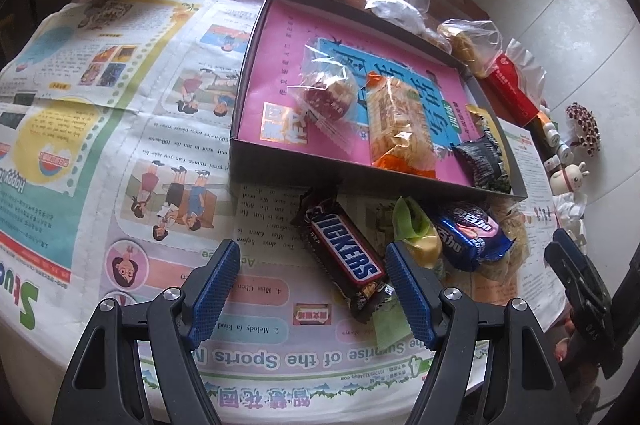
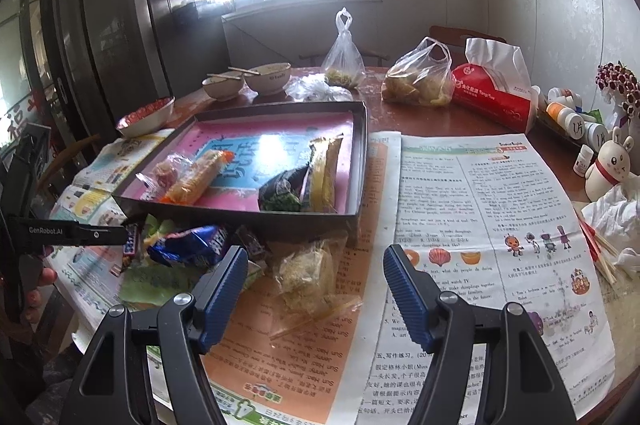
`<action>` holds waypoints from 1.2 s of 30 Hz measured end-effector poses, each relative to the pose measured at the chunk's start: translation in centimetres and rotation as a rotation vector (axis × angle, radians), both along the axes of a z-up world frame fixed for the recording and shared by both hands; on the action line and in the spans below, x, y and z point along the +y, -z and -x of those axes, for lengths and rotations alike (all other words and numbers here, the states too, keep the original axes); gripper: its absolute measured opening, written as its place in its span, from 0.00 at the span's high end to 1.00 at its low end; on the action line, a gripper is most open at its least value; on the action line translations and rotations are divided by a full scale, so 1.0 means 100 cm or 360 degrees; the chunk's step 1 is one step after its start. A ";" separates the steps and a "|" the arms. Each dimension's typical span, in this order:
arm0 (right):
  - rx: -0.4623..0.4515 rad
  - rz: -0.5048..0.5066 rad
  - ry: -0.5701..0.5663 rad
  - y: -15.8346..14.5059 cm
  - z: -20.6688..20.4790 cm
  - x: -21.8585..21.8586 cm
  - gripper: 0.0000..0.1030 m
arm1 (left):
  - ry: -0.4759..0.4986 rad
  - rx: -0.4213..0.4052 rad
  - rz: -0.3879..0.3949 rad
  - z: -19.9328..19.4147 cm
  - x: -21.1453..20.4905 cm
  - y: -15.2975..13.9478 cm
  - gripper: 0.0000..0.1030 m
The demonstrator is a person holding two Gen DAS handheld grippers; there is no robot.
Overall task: Organize snacks
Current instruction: 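Move both open tools back over the snack pile beside the tray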
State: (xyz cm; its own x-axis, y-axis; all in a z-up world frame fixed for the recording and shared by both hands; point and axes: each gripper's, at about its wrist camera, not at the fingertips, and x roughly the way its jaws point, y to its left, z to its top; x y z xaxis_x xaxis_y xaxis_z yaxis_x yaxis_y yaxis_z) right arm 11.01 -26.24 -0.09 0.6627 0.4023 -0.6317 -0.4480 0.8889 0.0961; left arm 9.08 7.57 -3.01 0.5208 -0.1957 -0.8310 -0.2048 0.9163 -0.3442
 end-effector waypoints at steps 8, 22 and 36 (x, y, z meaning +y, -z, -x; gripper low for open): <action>0.0043 0.0138 -0.0008 0.018 -0.004 0.011 0.32 | -0.0015 -0.0008 -0.0090 -0.004 -0.006 0.002 0.26; 0.0037 0.0256 -0.0019 0.035 -0.008 0.027 0.32 | 0.0027 -0.0052 -0.0275 -0.007 -0.019 0.004 0.25; 0.0030 0.0279 -0.0018 0.040 -0.015 0.034 0.33 | 0.0125 -0.0025 -0.0261 0.005 -0.007 0.002 0.32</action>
State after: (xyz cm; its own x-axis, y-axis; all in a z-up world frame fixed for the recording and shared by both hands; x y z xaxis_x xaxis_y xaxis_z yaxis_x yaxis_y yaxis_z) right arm 12.51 -22.83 -4.06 0.6460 0.2924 -0.7051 -0.4577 0.8876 -0.0513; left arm 8.62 6.83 -3.24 0.5225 -0.0991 -0.8469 -0.1259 0.9734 -0.1916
